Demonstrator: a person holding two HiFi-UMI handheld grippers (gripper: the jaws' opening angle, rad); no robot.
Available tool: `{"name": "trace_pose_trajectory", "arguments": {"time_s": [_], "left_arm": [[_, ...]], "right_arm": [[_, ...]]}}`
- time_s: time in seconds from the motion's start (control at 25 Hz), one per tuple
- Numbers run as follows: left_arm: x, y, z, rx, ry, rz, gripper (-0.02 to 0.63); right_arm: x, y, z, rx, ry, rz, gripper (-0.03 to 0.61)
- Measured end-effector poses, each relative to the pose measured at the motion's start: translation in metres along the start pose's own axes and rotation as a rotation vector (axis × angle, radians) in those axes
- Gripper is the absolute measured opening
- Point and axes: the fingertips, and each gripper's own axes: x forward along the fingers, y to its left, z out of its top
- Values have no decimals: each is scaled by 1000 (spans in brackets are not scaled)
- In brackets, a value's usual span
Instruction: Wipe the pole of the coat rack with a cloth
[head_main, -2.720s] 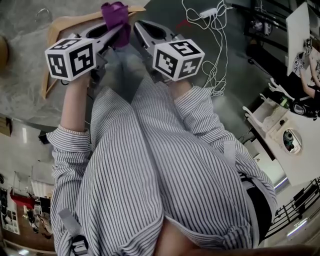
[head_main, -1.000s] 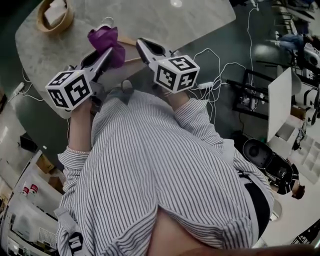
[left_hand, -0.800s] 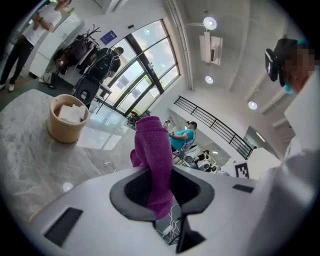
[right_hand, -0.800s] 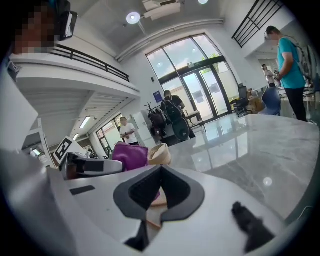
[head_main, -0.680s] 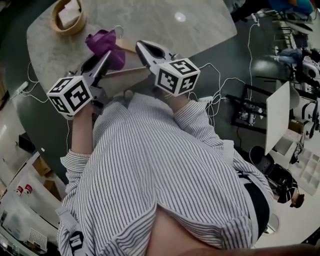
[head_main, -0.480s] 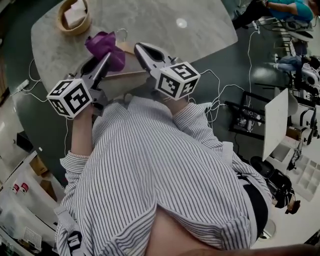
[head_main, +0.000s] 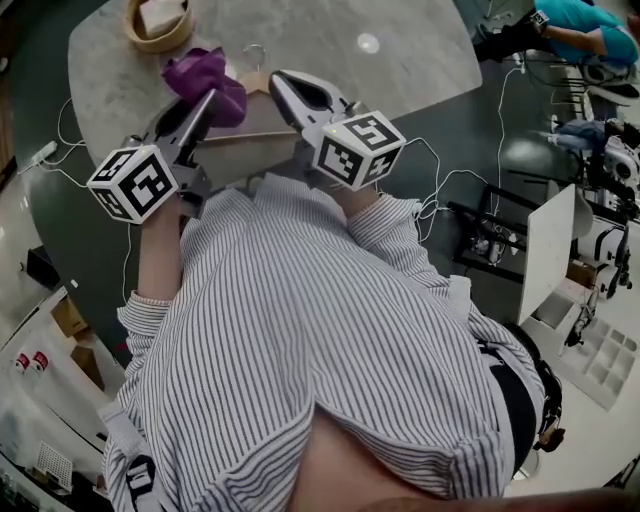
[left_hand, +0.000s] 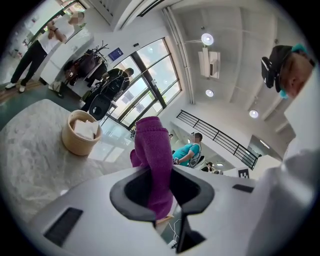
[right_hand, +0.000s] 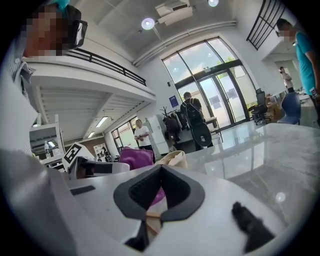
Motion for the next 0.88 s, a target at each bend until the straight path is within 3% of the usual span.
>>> {"name": "trace_pose_trajectory", "arguments": {"time_s": [0.88], "left_arm": [[5, 3, -8, 21, 39, -13, 98]], "right_arm": [[7, -1, -14, -26, 42, -29, 15]]}}
